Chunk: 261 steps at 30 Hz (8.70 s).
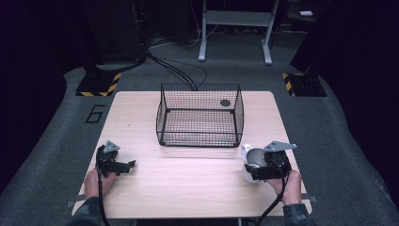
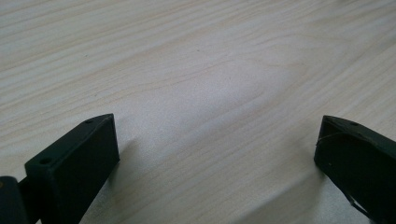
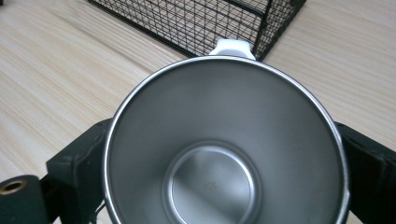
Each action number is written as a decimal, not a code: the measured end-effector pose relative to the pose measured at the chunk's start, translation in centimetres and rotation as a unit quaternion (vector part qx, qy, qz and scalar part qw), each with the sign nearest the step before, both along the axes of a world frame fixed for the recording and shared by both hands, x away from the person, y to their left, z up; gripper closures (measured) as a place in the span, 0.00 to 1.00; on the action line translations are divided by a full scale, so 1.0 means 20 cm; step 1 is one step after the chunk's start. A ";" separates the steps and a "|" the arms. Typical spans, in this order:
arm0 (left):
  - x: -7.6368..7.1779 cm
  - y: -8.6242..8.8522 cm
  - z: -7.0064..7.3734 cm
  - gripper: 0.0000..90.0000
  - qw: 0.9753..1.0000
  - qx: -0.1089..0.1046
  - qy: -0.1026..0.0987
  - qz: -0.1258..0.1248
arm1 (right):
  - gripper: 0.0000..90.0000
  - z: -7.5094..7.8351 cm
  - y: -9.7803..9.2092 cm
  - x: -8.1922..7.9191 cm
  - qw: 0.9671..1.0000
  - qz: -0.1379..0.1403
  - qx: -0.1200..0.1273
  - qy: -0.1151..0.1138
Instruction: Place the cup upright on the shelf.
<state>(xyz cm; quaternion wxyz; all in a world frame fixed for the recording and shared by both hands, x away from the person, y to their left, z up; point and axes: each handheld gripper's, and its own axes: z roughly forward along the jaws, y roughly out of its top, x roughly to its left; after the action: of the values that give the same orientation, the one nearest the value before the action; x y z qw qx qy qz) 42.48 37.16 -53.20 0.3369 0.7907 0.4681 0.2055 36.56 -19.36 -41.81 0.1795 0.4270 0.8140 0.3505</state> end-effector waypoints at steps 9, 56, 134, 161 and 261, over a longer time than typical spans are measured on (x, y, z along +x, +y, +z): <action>0.00 0.00 0.00 0.00 1.000 0.000 0.000 0.000 | 0.06 0.02 0.08 0.04 1.000 0.026 0.004 -0.001; 0.00 0.00 0.00 0.00 1.000 0.000 0.000 0.000 | 0.07 0.25 0.36 0.23 0.996 0.089 0.017 -0.012; 0.00 0.00 0.00 0.00 1.000 -0.001 0.000 0.000 | 0.07 0.50 0.66 0.79 0.996 0.088 0.006 -0.023; 0.00 0.00 0.00 0.00 1.000 0.000 0.000 0.000 | 0.07 0.30 0.75 1.03 0.999 0.040 0.009 0.019; 0.00 0.00 0.00 0.00 1.000 0.000 0.001 0.000 | 0.00 0.23 0.72 0.86 0.999 0.046 -0.006 0.021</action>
<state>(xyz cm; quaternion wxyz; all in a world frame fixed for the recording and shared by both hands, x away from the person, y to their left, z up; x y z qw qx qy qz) 42.50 37.18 -53.21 0.3370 0.7908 0.4682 0.2047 53.67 -4.88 -37.24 0.1483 0.3956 0.8384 0.3443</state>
